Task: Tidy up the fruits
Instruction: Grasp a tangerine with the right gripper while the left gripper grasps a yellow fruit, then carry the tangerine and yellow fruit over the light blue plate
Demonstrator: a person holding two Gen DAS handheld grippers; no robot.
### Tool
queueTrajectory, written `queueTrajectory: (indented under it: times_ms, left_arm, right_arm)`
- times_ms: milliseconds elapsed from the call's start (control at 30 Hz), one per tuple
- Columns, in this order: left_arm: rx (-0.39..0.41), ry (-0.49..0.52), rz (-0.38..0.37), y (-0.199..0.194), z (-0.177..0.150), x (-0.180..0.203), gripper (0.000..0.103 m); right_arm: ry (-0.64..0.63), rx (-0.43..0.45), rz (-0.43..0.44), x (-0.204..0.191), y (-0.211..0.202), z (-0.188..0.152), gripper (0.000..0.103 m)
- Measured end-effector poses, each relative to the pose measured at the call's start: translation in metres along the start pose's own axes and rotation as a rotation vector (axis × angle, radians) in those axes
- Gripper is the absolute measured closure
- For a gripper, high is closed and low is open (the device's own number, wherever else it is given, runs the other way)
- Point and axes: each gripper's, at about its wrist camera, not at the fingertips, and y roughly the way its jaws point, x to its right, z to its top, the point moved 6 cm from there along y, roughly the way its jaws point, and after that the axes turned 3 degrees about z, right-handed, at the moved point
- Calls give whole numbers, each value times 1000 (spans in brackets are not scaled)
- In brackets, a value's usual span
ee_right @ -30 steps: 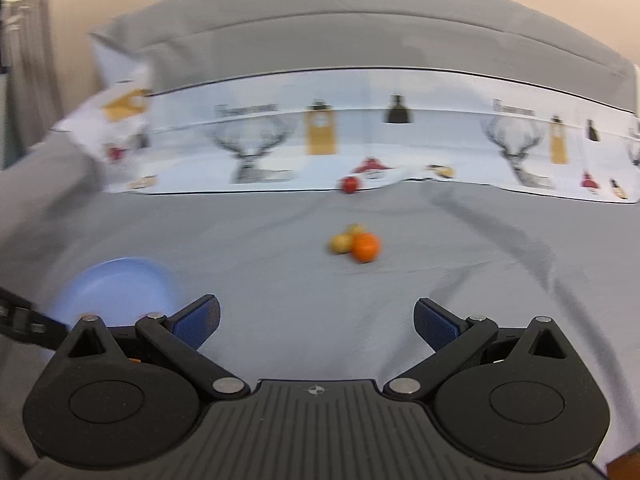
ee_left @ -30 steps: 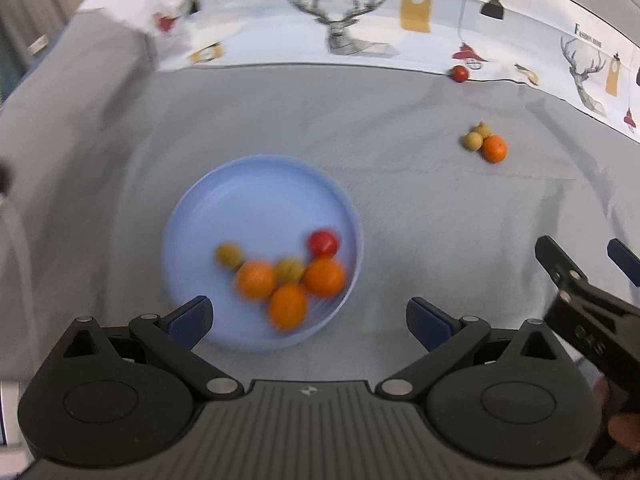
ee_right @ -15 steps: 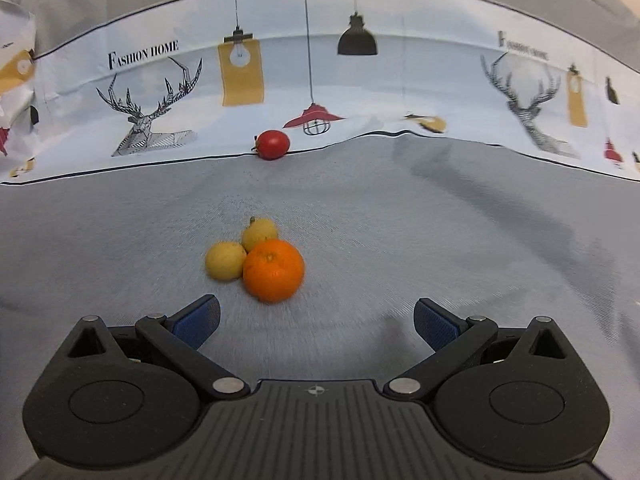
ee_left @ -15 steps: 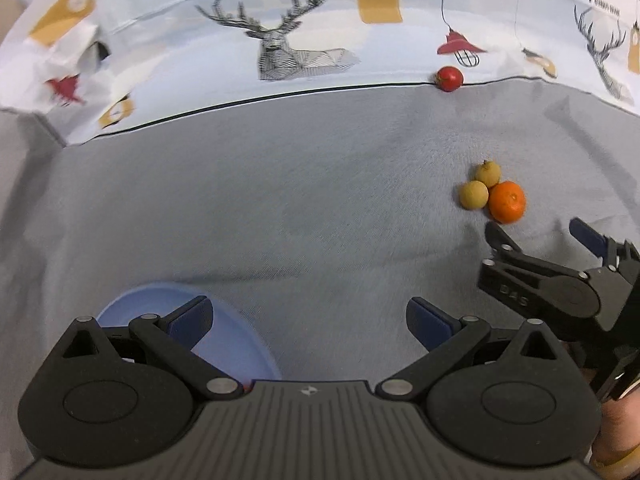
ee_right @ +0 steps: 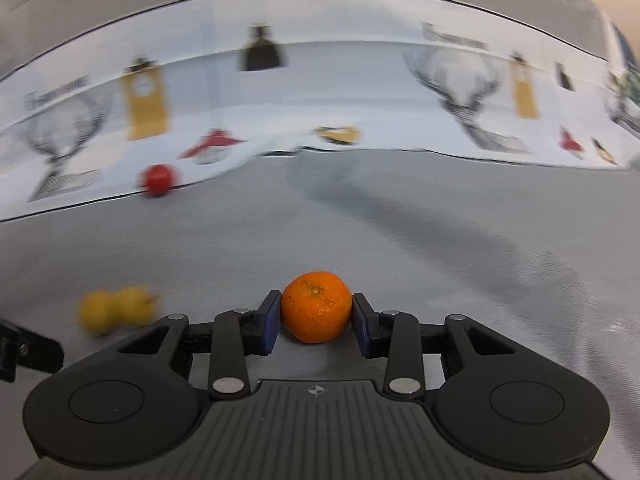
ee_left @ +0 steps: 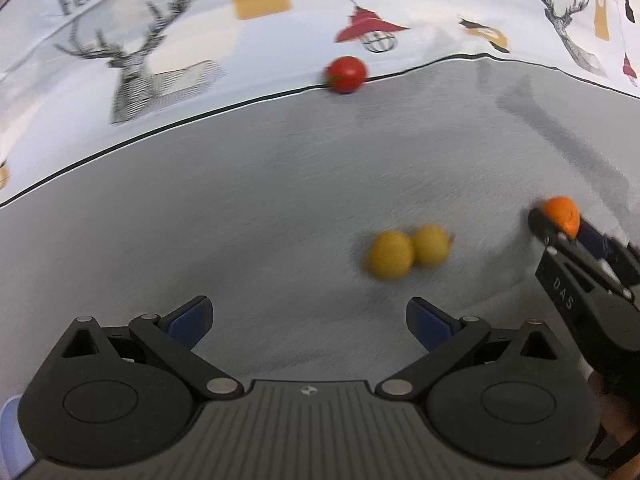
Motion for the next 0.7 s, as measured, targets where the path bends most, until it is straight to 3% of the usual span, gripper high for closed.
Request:
queueTrajectory:
  times_ms: [133, 233, 333, 467, 600, 700]
  left_arm:
    - [38, 16, -6, 7, 9, 16, 1]
    - [71, 78, -10, 10, 14, 23, 18]
    - [87, 120, -50, 14, 21, 26, 27]
    - [100, 158, -104, 10, 25, 29, 76]
    - [99, 145, -104, -6, 15, 22, 76]
    - [83, 75, -114, -28, -1, 9, 76]
  right_arm:
    - [34, -6, 5, 8, 5, -4, 60]
    - [21, -1, -4, 6, 7, -5, 60]
    - [18, 2, -3, 5, 9, -4, 59]
    - [8, 8, -8, 4, 7, -4, 59]
    - [18, 3, 3, 4, 6, -2, 65]
    - [20, 24, 27, -1, 1, 0, 65]
